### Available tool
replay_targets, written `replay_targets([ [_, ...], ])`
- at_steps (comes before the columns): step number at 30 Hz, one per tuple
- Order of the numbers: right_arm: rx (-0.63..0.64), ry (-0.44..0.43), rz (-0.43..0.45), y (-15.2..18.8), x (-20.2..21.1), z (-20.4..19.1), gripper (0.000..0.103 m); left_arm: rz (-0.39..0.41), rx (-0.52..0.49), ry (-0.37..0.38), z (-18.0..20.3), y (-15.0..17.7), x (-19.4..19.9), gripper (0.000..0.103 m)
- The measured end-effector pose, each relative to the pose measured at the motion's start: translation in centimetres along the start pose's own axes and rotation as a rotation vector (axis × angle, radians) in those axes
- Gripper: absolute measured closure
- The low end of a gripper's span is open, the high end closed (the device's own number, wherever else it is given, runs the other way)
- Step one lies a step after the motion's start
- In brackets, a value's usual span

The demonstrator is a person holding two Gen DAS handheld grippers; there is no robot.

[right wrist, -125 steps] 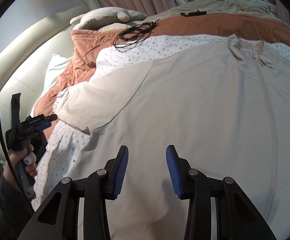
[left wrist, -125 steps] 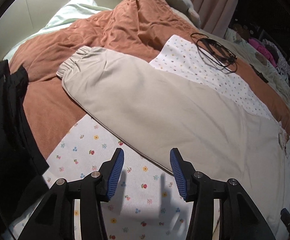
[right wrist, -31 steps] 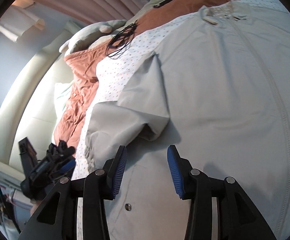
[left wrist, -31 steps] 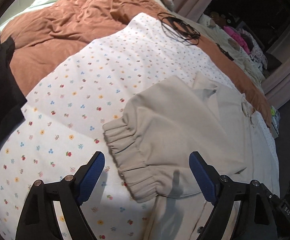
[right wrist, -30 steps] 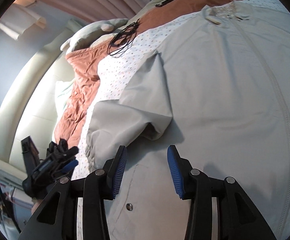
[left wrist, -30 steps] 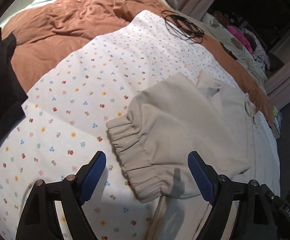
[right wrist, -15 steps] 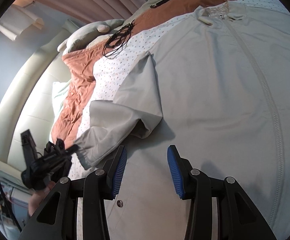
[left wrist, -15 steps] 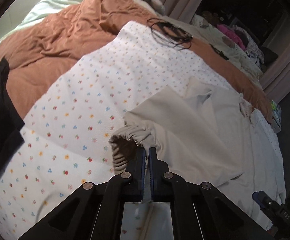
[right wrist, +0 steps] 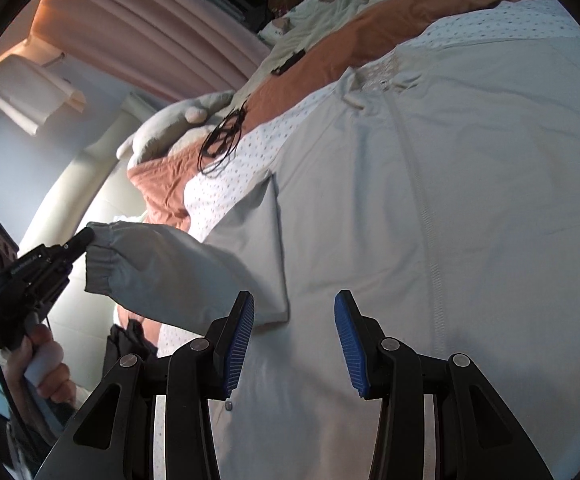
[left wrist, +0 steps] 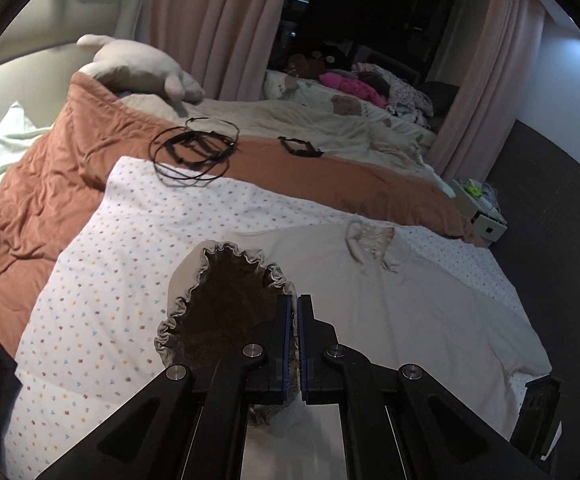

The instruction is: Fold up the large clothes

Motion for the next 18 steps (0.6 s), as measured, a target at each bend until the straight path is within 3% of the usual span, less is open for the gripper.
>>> replay_targets([
  [8, -0.081, 0.003, 0.080, -1.9, 4.6, 5.0, 0.060, -0.008, -0.108, 0.068, 9.2, -1.3, -1.3, 0.100],
  [18, -0.186, 0.035, 0.144, -3.0, 9.1, 11.9, 0.060, -0.076, -0.217, 0.139, 19.1, 0.0, -6.3, 0.100],
])
Point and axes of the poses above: each gripper's, at about its wrist camera, not at the fingertips, and x roughly against the way its jaws point, z to its right, y to its underside, the point moved 7 cm from there along -x, roughly the way its jaws point, and after that the axes turned 3 degrees about -x, right-handed, at the moved point
